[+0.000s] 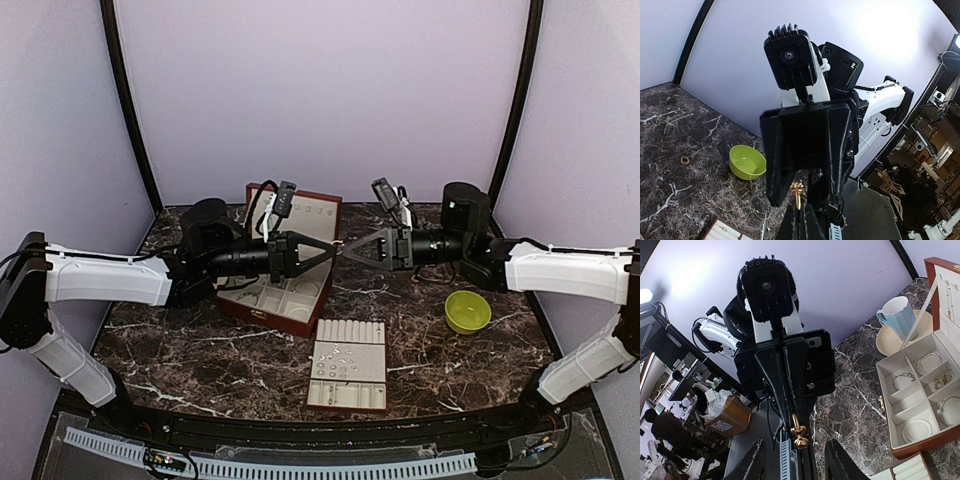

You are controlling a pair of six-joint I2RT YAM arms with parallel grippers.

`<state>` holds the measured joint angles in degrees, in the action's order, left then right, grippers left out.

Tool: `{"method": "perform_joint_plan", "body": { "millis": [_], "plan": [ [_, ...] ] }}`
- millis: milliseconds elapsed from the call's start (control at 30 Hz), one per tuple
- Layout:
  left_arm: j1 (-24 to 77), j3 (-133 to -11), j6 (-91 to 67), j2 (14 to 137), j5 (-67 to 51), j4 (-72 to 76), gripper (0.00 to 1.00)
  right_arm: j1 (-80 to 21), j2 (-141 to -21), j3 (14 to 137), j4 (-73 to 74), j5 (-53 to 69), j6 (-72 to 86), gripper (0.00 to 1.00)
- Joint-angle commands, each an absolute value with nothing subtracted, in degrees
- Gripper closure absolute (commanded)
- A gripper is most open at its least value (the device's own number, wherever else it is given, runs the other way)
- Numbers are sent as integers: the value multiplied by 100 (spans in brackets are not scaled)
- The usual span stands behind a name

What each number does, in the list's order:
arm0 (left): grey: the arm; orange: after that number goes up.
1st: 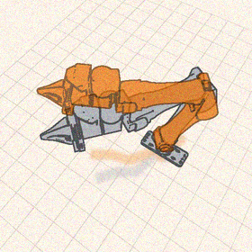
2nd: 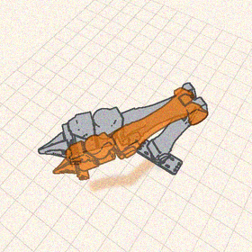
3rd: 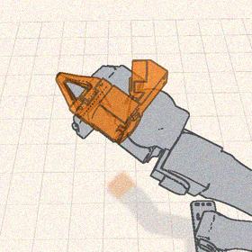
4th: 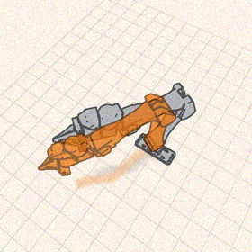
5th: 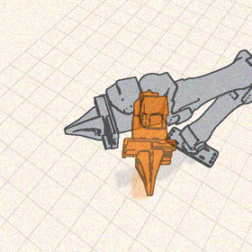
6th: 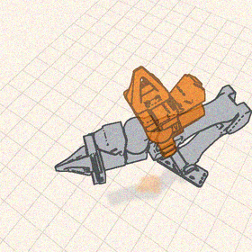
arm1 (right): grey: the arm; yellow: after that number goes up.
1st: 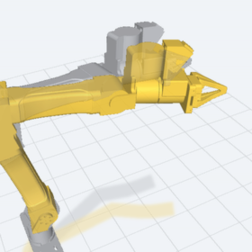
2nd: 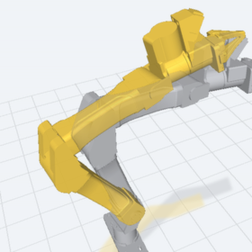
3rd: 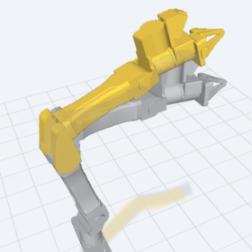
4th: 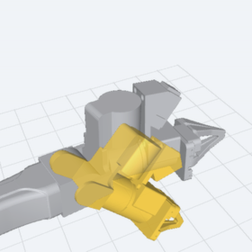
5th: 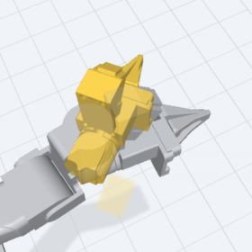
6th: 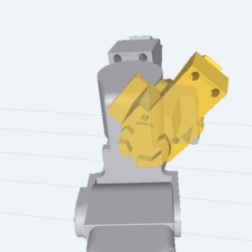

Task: Organize the mixed jewelry
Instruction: Pass from the left arm to the right

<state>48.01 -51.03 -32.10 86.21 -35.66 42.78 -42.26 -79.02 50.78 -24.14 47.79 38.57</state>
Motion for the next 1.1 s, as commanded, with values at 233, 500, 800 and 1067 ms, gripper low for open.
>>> {"method": "perform_joint_plan", "body": {
  "millis": [233, 500, 800, 1067],
  "plan": [
    [4791, -5089, -3070, 8438, -3855, 4453, 100, -4306, -7967, 5425, -2597, 4940, 3799, 74],
    [4798, -5089, -3037, 8429, -3833, 4417, 100, -4344, -8015, 5499, -2507, 4935, 3713, 85],
    [4797, -5072, -2984, 8427, -3763, 4327, 100, -4342, -7977, 5467, -2455, 4755, 3681, 100],
    [4799, -4976, -2749, 8221, -3174, 3557, 54, -4308, -7821, 5423, -1879, 4307, 3480, 100]
  ]
}}
